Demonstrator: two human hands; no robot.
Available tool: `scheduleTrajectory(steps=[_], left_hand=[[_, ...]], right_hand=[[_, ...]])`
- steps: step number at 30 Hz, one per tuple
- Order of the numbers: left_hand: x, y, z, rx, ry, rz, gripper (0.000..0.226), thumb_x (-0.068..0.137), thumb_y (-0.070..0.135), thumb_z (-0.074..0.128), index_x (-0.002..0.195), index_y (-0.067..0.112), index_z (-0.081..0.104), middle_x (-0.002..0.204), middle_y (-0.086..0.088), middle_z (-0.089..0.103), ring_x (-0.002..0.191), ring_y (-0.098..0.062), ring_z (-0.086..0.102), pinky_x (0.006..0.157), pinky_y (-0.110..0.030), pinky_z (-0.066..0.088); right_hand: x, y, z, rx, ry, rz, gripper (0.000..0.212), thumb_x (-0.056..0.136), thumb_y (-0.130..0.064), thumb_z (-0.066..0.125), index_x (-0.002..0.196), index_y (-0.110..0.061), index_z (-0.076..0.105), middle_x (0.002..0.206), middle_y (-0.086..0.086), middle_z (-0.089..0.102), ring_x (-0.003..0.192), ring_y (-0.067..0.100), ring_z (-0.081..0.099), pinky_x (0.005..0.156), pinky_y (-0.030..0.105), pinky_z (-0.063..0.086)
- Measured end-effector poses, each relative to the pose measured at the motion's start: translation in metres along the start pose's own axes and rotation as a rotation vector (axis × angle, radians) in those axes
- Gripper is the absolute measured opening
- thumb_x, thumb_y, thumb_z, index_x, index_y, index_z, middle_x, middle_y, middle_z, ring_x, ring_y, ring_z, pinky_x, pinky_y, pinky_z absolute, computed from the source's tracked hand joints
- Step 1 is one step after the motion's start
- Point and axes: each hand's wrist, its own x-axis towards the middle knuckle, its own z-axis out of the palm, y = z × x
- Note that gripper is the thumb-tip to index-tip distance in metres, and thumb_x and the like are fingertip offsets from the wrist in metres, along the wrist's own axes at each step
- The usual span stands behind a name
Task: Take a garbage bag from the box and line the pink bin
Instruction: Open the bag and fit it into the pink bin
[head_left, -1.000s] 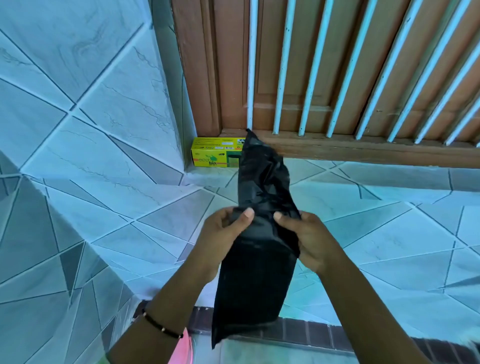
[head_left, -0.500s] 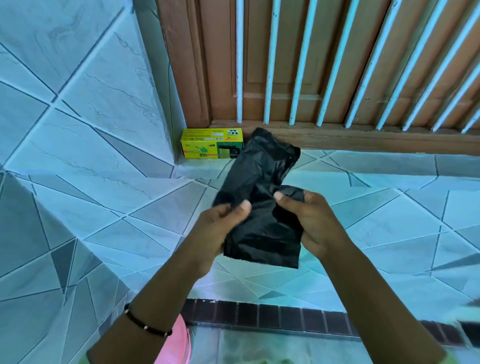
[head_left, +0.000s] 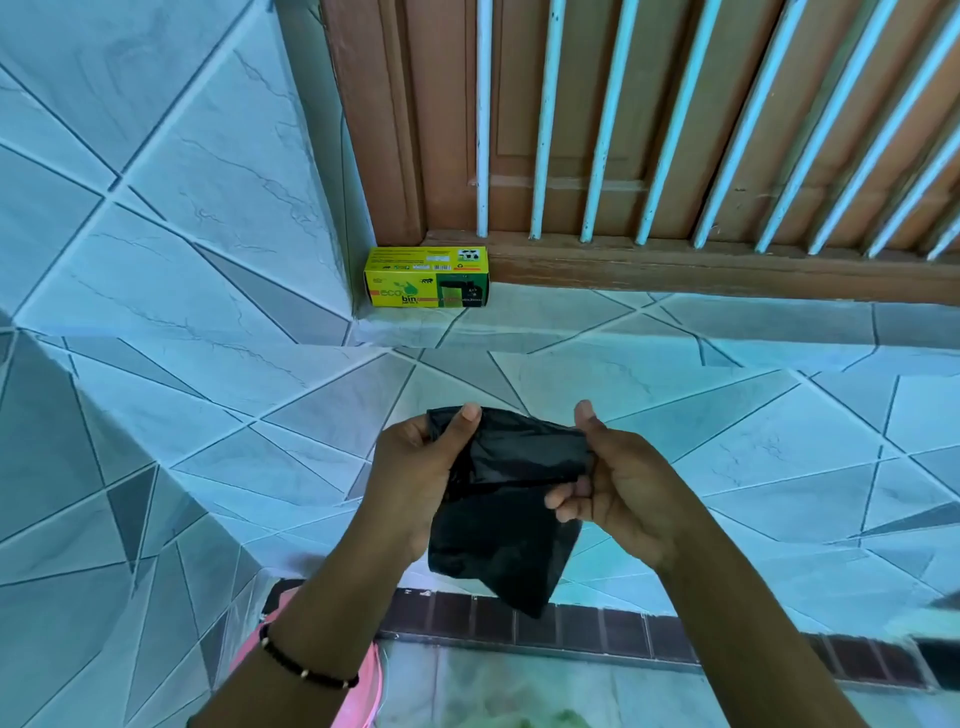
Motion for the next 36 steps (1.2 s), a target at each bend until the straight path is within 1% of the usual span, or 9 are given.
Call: scheduleTrajectory(steps=[4,7,11,14,18,21,23,28,36], left_hand=[[0.001,-0.006,-0.001,0.029,0.117,0.039,0.038,0.066,0.045,0.072,0.066,0.007,0.069,0.072,-0.009,0.073,0.071,-0.023,0.069,0.080,-0.046,0.057],[-0.001,-0.005,0.000,-0.044,0.133,0.034,0.030,0.072,0.036,0.072,0.066,0.007,0.070,0.065,-0.009,0.072,0.065,-0.024,0.068,0.072,-0.042,0.059],[-0.002,-0.006,0.002,-0.064,0.113,0.008,0.030,0.082,0.032,0.064,0.069,0.005,0.066,0.053,-0.002,0.065,0.054,-0.021,0.062,0.055,-0.027,0.052],[-0.005,-0.007,0.004,-0.228,0.042,-0.107,0.047,0.087,0.050,0.046,0.087,0.007,0.065,0.068,-0.004,0.072,0.062,-0.018,0.069,0.058,-0.031,0.058],[-0.021,-0.013,0.011,-0.277,-0.110,0.034,0.044,0.081,0.056,0.053,0.095,0.017,0.067,0.085,-0.001,0.075,0.088,-0.019,0.071,0.085,-0.033,0.056],[-0.029,-0.026,0.015,0.104,-0.174,0.265,0.017,0.079,0.034,0.067,0.095,0.030,0.068,0.096,0.007,0.074,0.096,-0.008,0.068,0.087,-0.027,0.053],[-0.030,-0.031,0.016,0.316,-0.184,0.376,0.034,0.078,0.022,0.072,0.108,0.035,0.062,0.106,0.011,0.071,0.102,-0.003,0.065,0.092,-0.023,0.051],[-0.024,-0.025,0.012,0.493,-0.117,0.537,0.047,0.080,0.015,0.071,0.115,0.042,0.054,0.110,0.020,0.065,0.102,0.004,0.063,0.090,-0.014,0.049],[-0.031,-0.021,0.015,0.559,-0.226,0.650,0.034,0.090,0.038,0.053,0.124,0.041,0.050,0.109,0.041,0.057,0.107,0.008,0.059,0.090,-0.009,0.046]], right_hand=[[-0.013,0.013,0.001,-0.500,0.203,-0.500,0.086,0.057,-0.062,0.072,0.131,-0.040,0.033,0.136,-0.011,0.039,0.102,0.006,0.058,0.073,0.021,0.055],[-0.013,0.022,0.000,-0.954,0.002,-0.752,0.099,0.058,-0.065,0.070,0.140,-0.049,0.017,0.151,-0.018,0.013,0.138,0.003,0.023,0.104,0.021,0.034],[-0.005,0.032,0.005,-1.039,0.110,-0.908,0.028,0.078,-0.030,0.058,0.104,-0.028,0.066,0.107,-0.013,0.063,0.103,-0.001,0.051,0.086,0.021,0.044],[-0.006,0.035,0.014,-0.818,0.315,-0.796,0.013,0.078,-0.012,0.061,0.078,-0.020,0.071,0.071,-0.014,0.065,0.073,0.002,0.059,0.065,0.009,0.044],[-0.007,0.028,0.023,-0.538,0.377,-0.555,0.027,0.075,-0.017,0.075,0.057,-0.013,0.056,0.052,0.004,0.058,0.048,0.009,0.045,0.052,0.022,0.041],[-0.005,0.020,0.026,-0.332,0.333,-0.469,0.034,0.078,-0.018,0.073,0.056,-0.003,0.051,0.047,0.013,0.052,0.046,0.019,0.046,0.050,0.027,0.041],[-0.005,0.016,0.024,-0.286,0.230,-0.414,0.026,0.083,-0.019,0.067,0.067,0.001,0.062,0.060,0.021,0.061,0.055,0.023,0.055,0.057,0.031,0.048],[-0.007,0.009,0.010,-0.324,-0.018,-0.358,0.017,0.089,-0.005,0.058,0.089,-0.015,0.072,0.082,0.006,0.075,0.076,0.017,0.070,0.072,0.023,0.056],[-0.003,0.005,0.010,-0.349,0.135,-0.455,0.032,0.074,-0.003,0.074,0.058,-0.001,0.047,0.045,0.005,0.054,0.039,0.016,0.051,0.044,0.025,0.046]])
